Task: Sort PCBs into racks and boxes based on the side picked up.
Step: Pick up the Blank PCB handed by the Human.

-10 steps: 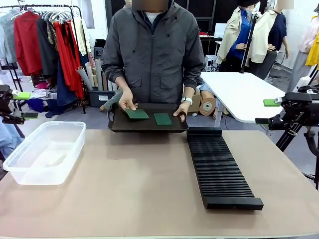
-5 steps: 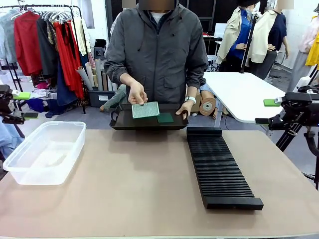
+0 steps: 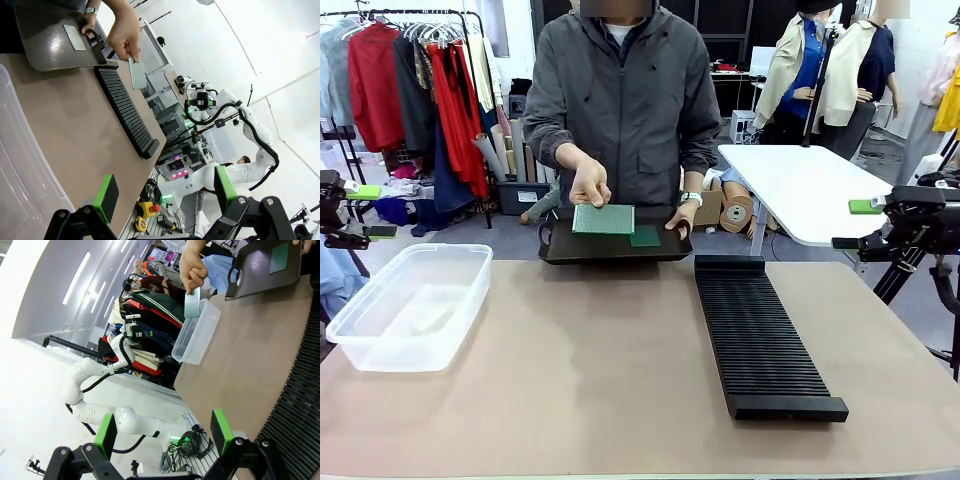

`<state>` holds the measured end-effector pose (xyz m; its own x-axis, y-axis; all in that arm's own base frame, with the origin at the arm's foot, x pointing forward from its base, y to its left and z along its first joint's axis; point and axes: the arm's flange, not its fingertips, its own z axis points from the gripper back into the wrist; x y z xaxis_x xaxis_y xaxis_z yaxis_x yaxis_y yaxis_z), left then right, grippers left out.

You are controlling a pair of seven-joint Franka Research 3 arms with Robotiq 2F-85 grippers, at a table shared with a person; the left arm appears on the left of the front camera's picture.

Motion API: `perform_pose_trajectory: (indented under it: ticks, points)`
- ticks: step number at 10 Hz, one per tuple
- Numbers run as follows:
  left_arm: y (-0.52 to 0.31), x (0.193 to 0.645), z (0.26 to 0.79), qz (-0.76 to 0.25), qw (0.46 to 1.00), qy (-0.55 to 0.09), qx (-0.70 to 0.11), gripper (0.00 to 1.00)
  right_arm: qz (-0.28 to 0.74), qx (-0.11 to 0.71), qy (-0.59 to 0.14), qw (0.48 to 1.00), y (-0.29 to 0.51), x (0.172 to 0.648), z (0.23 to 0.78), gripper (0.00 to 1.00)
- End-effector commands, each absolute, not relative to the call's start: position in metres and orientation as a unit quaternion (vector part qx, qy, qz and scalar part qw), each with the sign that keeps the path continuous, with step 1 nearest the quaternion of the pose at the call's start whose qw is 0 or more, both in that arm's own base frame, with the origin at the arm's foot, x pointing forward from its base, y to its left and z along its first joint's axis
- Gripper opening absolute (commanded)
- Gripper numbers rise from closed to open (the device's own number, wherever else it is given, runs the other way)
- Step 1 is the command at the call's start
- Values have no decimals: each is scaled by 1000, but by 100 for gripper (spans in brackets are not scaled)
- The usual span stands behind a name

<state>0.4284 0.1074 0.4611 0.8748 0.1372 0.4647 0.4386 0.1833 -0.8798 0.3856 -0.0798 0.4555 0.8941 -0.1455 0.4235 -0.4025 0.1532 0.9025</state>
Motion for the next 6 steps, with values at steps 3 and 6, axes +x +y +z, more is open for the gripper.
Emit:
perform_pose_trajectory:
  ticks: [3,6]
  points:
    - [109,428,464,-102,736,-226,-630,100,75,656,-207,722,-58,435,433,100]
    - [109,428,464,-102,736,-226,-630,100,95,669,-187,713,-29,489,407,100]
